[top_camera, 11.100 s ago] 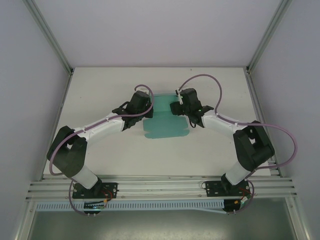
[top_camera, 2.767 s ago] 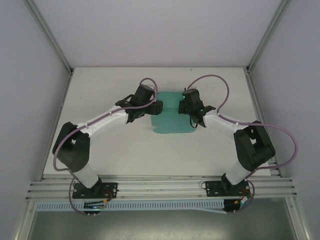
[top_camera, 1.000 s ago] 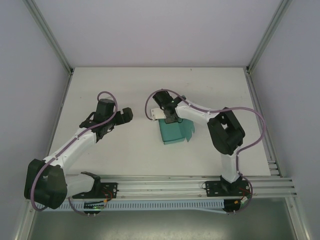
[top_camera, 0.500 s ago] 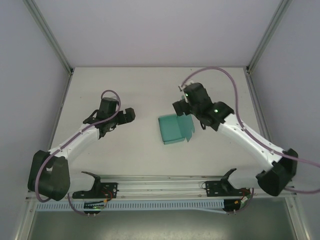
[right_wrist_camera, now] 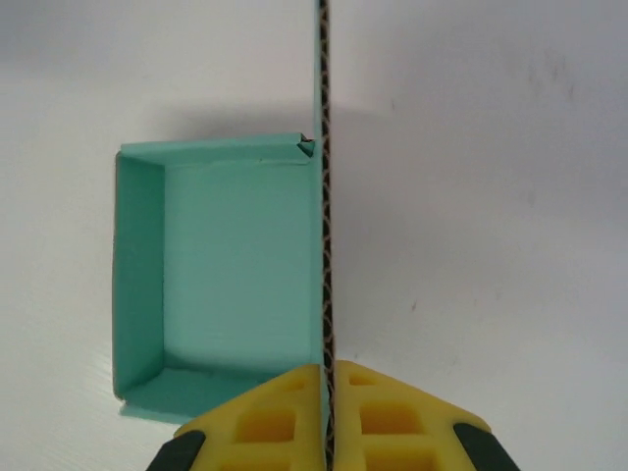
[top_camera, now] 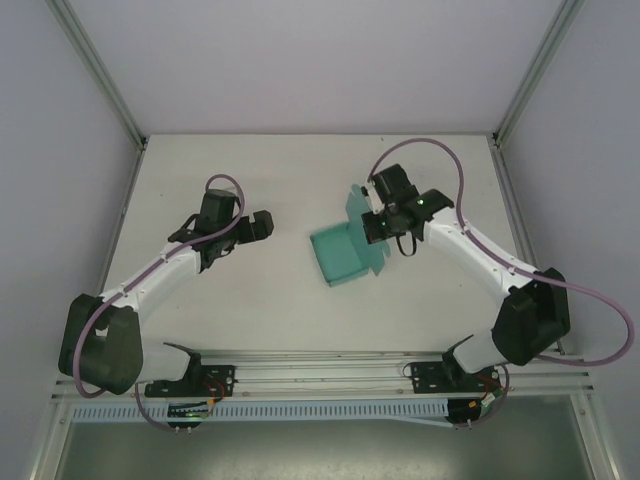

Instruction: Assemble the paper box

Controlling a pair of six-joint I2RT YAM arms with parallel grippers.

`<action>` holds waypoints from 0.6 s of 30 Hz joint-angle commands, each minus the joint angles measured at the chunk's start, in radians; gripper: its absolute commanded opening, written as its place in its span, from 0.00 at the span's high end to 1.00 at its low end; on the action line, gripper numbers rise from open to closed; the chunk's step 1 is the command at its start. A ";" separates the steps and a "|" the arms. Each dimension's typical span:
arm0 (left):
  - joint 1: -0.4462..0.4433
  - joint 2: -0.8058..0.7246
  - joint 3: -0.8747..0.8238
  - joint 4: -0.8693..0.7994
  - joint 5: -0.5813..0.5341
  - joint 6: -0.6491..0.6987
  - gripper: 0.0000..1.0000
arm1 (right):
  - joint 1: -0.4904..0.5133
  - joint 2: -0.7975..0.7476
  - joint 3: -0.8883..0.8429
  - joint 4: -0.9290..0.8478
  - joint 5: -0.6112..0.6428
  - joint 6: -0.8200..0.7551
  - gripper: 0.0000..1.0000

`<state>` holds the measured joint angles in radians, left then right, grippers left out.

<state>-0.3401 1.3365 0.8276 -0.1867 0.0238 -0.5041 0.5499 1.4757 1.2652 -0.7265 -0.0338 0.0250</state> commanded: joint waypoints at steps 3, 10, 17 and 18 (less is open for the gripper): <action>0.006 -0.016 0.040 -0.011 0.041 0.066 0.01 | -0.066 0.116 0.188 -0.105 -0.172 -0.498 1.00; 0.007 -0.087 0.002 -0.006 0.134 0.154 0.01 | -0.057 0.339 0.488 -0.419 -0.213 -1.310 1.00; 0.006 -0.068 -0.017 0.011 0.233 0.189 0.02 | -0.054 0.660 0.864 -0.645 -0.267 -1.479 1.00; 0.007 -0.059 -0.011 0.012 0.249 0.196 0.01 | -0.056 0.684 0.888 -0.643 -0.278 -1.480 1.00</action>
<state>-0.3401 1.2602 0.8192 -0.1833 0.1982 -0.3546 0.4908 2.1040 2.0846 -1.2232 -0.2691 -1.3163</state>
